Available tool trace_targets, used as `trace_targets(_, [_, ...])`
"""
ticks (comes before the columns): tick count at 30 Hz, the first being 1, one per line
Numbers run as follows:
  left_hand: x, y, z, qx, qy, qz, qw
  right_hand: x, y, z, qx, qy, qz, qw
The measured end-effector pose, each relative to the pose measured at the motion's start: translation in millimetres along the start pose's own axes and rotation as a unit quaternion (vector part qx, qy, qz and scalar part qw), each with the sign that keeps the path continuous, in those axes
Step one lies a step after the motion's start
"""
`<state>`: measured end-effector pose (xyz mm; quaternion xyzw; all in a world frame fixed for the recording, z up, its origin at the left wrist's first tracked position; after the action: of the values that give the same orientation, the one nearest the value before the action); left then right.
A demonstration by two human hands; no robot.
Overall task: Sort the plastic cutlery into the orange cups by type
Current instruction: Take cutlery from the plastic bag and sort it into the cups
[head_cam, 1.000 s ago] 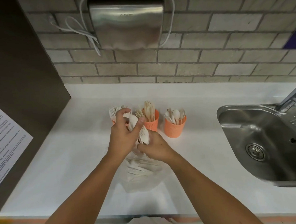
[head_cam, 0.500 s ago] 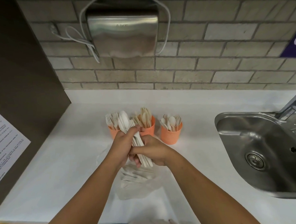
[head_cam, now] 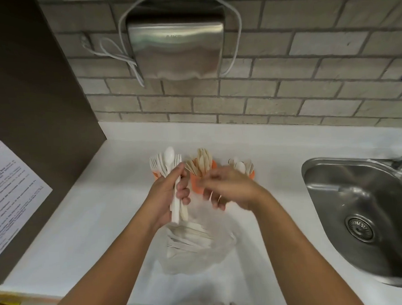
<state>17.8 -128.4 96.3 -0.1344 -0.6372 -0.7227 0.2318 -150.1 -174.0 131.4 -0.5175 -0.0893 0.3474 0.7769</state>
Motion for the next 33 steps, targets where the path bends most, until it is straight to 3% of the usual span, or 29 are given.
trace_targets(3, [-1.8,-3.7,1.3,-0.049,-0.078,-0.011,0.996,-19.0,-23.0,-0.5,-0.091,0.155,-0.035,0.983])
trace_targets(6, [10.3,-8.3,1.7,-0.056,-0.104,-0.044,0.992,-11.2,-33.4,-8.6,-0.133,0.132,-0.033,0.982])
trace_targets(10, [15.4,-9.7,-3.5,-0.045,-0.066,-0.118,0.99,-8.7,-34.4,-25.8,-0.15,0.189,-0.001,0.97])
trace_targets(14, [11.5,-9.2,-8.7,-0.036,-0.048,-0.19,0.98,-5.3,-31.5,-36.1,-0.172,0.149,0.031,0.973])
trace_targets(18, [8.7,-9.8,-13.6,-0.034,-0.051,-0.2,0.978,-17.8,-34.0,-42.8,-0.152,0.174,-0.131,0.964])
trace_targets(20, [8.7,-10.0,-14.7,-0.042,-0.067,-0.201,0.976,-29.1,-33.8,-47.5,-0.134,0.139,-0.192,0.962])
trace_targets(25, [9.5,-11.5,-22.1,-0.082,-0.129,-0.167,0.974,-52.0,-28.7,-46.5,-0.161,-0.145,-0.25,0.944])
trace_targets(27, [10.0,-11.7,-26.0,-0.096,-0.156,-0.131,0.974,-63.1,-25.1,-46.4,-0.182,-0.164,-0.254,0.935])
trace_targets(30, [10.9,-13.8,-31.7,-0.103,-0.175,-0.109,0.973,-77.0,-27.5,-51.5,-0.228,-0.061,-0.321,0.917])
trace_targets(33, [11.4,-17.3,-35.5,-0.102,-0.163,-0.11,0.975,-97.6,-33.0,-49.5,-0.261,0.205,-0.329,0.884])
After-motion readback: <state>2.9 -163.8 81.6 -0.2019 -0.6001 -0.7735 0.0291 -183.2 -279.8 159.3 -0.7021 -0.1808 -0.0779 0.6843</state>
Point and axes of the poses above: each hand's wrist, its own z-axis away from the middle knuckle, its own x-axis out of the palm, y = z × x, the point moved 2 cm from there along -z, towards the middle knuckle, and after that the axes turned 8 degrees about x, right-handed, at the moved point
